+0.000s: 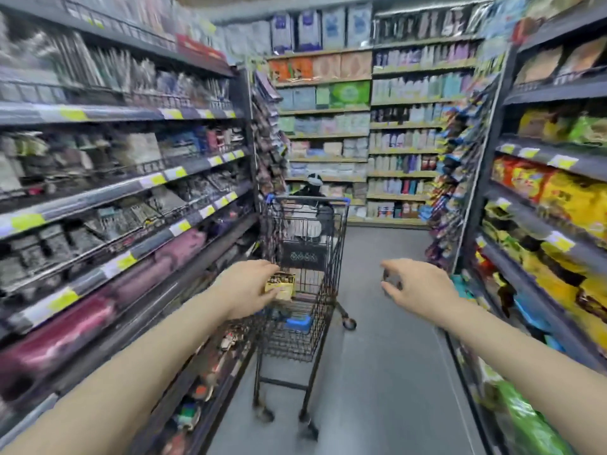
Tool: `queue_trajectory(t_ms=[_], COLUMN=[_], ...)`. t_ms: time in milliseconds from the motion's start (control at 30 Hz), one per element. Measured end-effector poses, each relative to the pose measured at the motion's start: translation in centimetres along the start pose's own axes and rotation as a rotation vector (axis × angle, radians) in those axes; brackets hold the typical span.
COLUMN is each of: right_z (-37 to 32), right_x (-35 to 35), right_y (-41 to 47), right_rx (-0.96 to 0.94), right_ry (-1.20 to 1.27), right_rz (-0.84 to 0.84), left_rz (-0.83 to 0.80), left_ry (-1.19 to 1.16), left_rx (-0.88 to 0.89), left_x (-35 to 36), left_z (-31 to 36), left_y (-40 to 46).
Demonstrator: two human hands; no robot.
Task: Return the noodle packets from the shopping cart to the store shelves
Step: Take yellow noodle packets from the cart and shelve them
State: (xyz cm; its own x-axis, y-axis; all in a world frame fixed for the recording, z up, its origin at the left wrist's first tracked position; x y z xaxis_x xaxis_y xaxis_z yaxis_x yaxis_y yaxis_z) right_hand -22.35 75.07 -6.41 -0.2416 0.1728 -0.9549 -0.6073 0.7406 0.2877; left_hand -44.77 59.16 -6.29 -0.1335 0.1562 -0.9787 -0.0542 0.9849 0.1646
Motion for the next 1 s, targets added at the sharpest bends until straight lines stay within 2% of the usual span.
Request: queue_trajectory(t_ms=[200, 367, 600, 1000], right_z=[-7.5, -10.7, -11.2, -10.7], right_x=[3.1, 7.7, 13.9, 24.2], right_y=[8.7, 14.4, 23.2, 44.9], right_rx=[-0.052, -0.047, -0.040, -0.007], right_ry=[0.031, 0.072, 0.004, -0.082], right_rz=[-0.054, -0.081, -0.179, -0.302], left_rz=[-0.016, -0.044, -0.121, -0.151], left_ry=[0.061, 0.058, 0.006, -0.056], left_rx=[-0.047, -0.045, -0.042, -0.114], left_x=[1.1, 4.5, 10.4, 19.3], left_z=[-10.2, -16.9, -23.5, -38.5], left_y=[1.0, 3.9, 10.6, 26.2])
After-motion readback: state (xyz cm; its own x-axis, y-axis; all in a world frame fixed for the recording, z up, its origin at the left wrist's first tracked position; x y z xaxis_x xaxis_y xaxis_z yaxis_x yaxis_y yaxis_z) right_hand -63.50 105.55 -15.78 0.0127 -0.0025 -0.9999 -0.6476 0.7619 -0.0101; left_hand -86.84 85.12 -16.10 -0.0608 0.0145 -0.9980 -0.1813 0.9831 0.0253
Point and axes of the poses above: each hand's wrist, its own y-axis towards the middle knuckle, its own x-axis out of the palm, z = x × y, the point moved 4 cm from there along y, towards the middle knuckle, and after that the axes turned 8 degrees about x, right-handed, at the moved point
